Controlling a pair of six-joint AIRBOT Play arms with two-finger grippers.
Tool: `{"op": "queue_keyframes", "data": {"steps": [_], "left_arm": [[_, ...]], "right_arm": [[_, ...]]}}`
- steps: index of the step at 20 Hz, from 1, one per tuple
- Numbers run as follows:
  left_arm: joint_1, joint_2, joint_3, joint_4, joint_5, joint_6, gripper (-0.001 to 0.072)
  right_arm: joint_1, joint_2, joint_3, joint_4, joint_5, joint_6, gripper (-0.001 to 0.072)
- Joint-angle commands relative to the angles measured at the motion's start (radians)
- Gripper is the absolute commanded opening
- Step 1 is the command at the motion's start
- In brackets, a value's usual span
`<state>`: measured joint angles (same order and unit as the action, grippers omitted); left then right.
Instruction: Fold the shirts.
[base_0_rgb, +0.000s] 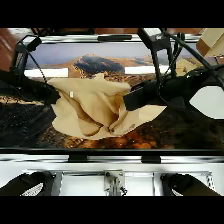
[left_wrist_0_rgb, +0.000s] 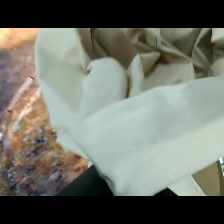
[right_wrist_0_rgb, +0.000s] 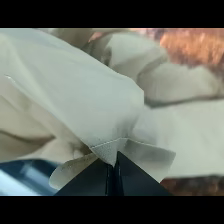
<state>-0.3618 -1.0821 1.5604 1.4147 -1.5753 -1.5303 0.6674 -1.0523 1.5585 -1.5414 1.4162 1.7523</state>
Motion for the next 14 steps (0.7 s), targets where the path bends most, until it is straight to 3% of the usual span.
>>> {"op": "queue_keyframes", "data": {"steps": [1, 5, 8, 9, 11, 12, 14], "left_arm": [[0.006, 0.006, -0.024, 0.0, -0.056, -0.003, 0.0051], [0.009, -0.03, -0.186, 0.009, 0.13, 0.028, 0.006], [0.019, -0.091, -0.212, 0.016, 0.096, 0.026, 0.0062], [0.027, -0.104, -0.212, 0.016, 0.074, 0.026, 0.0107], [0.047, -0.109, -0.212, 0.015, 0.044, 0.026, 0.043], [0.06, -0.108, -0.212, 0.015, 0.036, 0.025, 0.0463], [0.08, -0.107, -0.212, 0.015, 0.024, 0.006, 0.0463]], "right_arm": [[0.001, -0.036, -0.007, 0.071, 0.184, 0.066, 0.0059], [0.002, -0.108, -0.035, 0.131, 0.122, 0.06, 0.0059], [0.002, -0.146, -0.035, 0.157, 0.096, 0.061, 0.0059], [0.002, -0.153, -0.035, 0.175, 0.098, 0.06, 0.0059], [0.002, -0.154, -0.035, 0.217, 0.093, 0.034, 0.0059], [0.002, -0.154, -0.035, 0.232, 0.091, 0.023, 0.0058], [0.002, -0.154, -0.035, 0.233, 0.087, 0.023, 0.0058]]}}
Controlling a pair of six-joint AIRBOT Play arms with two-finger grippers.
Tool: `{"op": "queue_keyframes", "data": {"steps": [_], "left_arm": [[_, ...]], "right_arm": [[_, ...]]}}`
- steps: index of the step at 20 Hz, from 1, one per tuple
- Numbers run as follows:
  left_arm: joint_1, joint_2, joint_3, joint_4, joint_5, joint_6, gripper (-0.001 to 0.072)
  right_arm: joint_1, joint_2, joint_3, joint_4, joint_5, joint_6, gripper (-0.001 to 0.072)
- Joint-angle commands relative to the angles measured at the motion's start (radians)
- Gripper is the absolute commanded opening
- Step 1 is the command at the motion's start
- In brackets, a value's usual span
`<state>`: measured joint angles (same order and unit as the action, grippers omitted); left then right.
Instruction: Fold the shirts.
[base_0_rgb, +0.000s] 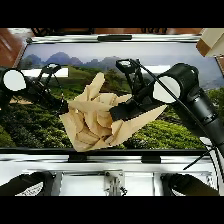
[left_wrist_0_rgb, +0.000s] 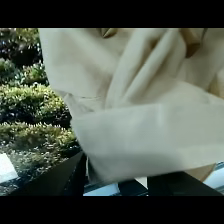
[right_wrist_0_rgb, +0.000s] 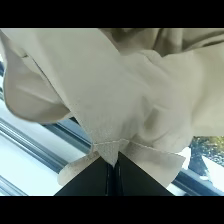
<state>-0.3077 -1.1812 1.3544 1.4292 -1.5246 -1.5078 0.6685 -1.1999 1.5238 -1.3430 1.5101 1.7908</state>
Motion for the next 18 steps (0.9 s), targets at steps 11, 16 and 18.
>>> {"op": "queue_keyframes", "data": {"steps": [11, 16, 18], "left_arm": [[-0.045, 0.14, -0.027, 0.217, -0.081, -0.133, 0.072], [0.188, 0.215, -0.011, 0.467, 0.079, -0.14, 0.072], [0.366, 0.202, -0.006, 0.463, 0.106, -0.115, 0.072]], "right_arm": [[0.0, -0.006, -0.001, 0.033, -0.007, -0.011, 0.0058], [0.0, -0.006, -0.001, 0.032, -0.02, -0.012, 0.0059], [0.0, -0.006, -0.001, 0.033, -0.022, -0.011, 0.0058]]}}
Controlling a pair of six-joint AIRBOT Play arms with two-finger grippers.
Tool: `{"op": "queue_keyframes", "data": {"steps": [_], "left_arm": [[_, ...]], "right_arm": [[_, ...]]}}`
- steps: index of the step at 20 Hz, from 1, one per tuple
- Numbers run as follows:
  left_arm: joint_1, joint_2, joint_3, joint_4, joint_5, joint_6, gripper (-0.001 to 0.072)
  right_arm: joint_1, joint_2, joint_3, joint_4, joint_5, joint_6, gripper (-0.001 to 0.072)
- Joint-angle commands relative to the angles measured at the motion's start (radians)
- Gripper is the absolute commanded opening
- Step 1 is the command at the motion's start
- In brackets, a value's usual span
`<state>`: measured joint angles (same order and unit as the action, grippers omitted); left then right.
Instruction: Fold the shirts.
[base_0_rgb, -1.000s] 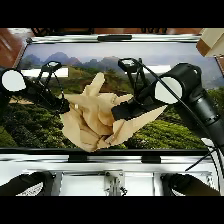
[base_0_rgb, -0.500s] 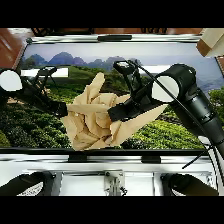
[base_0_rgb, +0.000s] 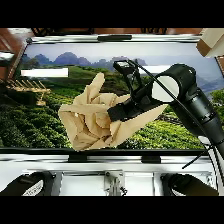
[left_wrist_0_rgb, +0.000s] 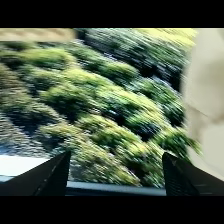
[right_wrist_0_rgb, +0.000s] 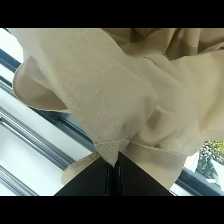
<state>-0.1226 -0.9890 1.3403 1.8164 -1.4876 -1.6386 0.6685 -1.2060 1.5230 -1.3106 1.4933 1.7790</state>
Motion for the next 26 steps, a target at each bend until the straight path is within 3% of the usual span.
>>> {"op": "queue_keyframes", "data": {"steps": [1, 3, 5, 6, 7, 8, 10, 14, 17, 19, 21, 23, 26], "left_arm": [[0.274, -0.005, 0.008, 0.071, 0.071, 0.044, 0.072], [0.471, -0.04, -0.001, -0.037, 0.118, 0.076, 0.072], [0.628, -0.074, -0.03, -0.175, 0.27, 0.082, 0.072], [0.679, -0.1, -0.029, -0.171, 0.294, 0.097, 0.072], [0.716, -0.127, -0.026, -0.162, 0.296, 0.143, 0.0674], [0.748, -0.151, -0.026, -0.14, 0.294, 0.214, 0.0594], [0.786, -0.189, -0.026, -0.061, 0.3, 0.307, 0.0594], [0.818, -0.238, -0.026, -0.034, 0.376, 0.299, 0.0594], [0.864, -0.277, -0.026, -0.241, 0.448, 0.386, 0.0593], [0.918, -0.326, -0.021, -0.404, 0.391, 0.504, 0.059], [0.976, -0.401, 0.009, -0.483, 0.261, 0.547, 0.059], [1.008, -0.46, 0.067, -0.5, 0.18, 0.591, 0.0589], [1.015, -0.5, 0.15, -0.435, 0.19, 0.666, 0.053]], "right_arm": [[0.0, 0.0, 0.0, 0.001, -0.005, 0.001, 0.0058], [0.0, 0.0, 0.0, 0.0, 0.001, 0.0, 0.0059], [0.0, 0.0, 0.0, 0.0, 0.002, 0.0, 0.0058], [0.0, 0.0, 0.0, -0.001, 0.002, 0.0, 0.0059], [0.0, 0.0, 0.0, -0.001, 0.003, 0.001, 0.0059], [0.0, 0.0, 0.0, -0.001, 0.008, 0.001, 0.0059], [0.0, 0.0, 0.0, -0.013, 0.019, 0.001, 0.0059], [0.0, 0.0, 0.0, -0.068, 0.033, 0.035, 0.0059], [0.0, 0.0, 0.0, -0.094, 0.033, 0.055, 0.0059], [0.0, 0.0, 0.0, -0.098, 0.033, 0.073, 0.0059], [0.0, 0.0, 0.0, -0.106, 0.032, 0.095, 0.0058], [0.0, 0.0, 0.0, -0.106, 0.033, 0.106, 0.0059], [0.0, 0.0, 0.0, -0.108, 0.033, 0.135, 0.0059]]}}
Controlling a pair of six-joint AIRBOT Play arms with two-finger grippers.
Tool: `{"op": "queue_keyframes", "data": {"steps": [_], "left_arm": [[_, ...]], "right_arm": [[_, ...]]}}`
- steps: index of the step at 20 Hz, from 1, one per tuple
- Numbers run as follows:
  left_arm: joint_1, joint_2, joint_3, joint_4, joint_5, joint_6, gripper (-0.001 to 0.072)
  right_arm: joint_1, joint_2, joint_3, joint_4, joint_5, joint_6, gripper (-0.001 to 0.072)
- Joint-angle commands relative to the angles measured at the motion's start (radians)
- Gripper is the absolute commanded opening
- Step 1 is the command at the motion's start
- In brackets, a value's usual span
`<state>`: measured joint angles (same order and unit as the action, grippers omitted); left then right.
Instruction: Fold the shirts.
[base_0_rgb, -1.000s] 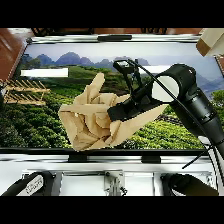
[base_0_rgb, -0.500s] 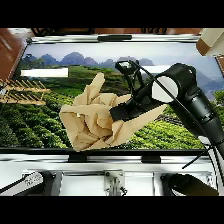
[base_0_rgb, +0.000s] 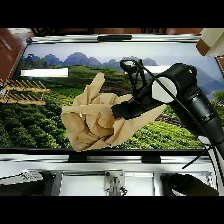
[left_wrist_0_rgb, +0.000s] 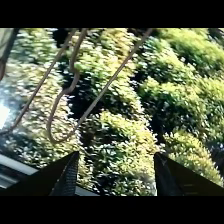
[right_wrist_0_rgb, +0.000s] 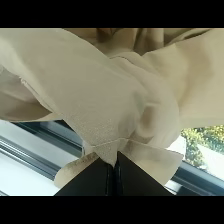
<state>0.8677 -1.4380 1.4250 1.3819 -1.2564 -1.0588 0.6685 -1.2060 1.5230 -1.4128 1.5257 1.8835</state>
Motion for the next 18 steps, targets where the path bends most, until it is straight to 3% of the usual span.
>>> {"op": "queue_keyframes", "data": {"steps": [1, 6, 7, 9, 18], "left_arm": [[0.025, -0.064, 0.088, 0.028, -0.039, 0.108, 0.0535], [0.032, -0.138, 0.108, 0.117, -0.055, 0.132, 0.0544], [0.032, -0.157, 0.108, 0.11, -0.066, 0.15, 0.0619], [0.032, -0.183, 0.108, 0.111, -0.068, 0.198, 0.0666], [0.064, -0.285, 0.108, 0.074, 0.018, 0.267, 0.0669]], "right_arm": [[0.0, 0.0, 0.0, -0.007, 0.001, 0.038, 0.0059], [0.0, 0.0, 0.0, -0.009, 0.022, 0.082, 0.0059], [0.0, 0.0, 0.0, -0.012, 0.021, 0.084, 0.0059], [0.0, 0.0, 0.0, -0.015, 0.023, 0.09, 0.0059], [0.0, 0.0, 0.0, -0.011, 0.022, 0.166, 0.0059]]}}
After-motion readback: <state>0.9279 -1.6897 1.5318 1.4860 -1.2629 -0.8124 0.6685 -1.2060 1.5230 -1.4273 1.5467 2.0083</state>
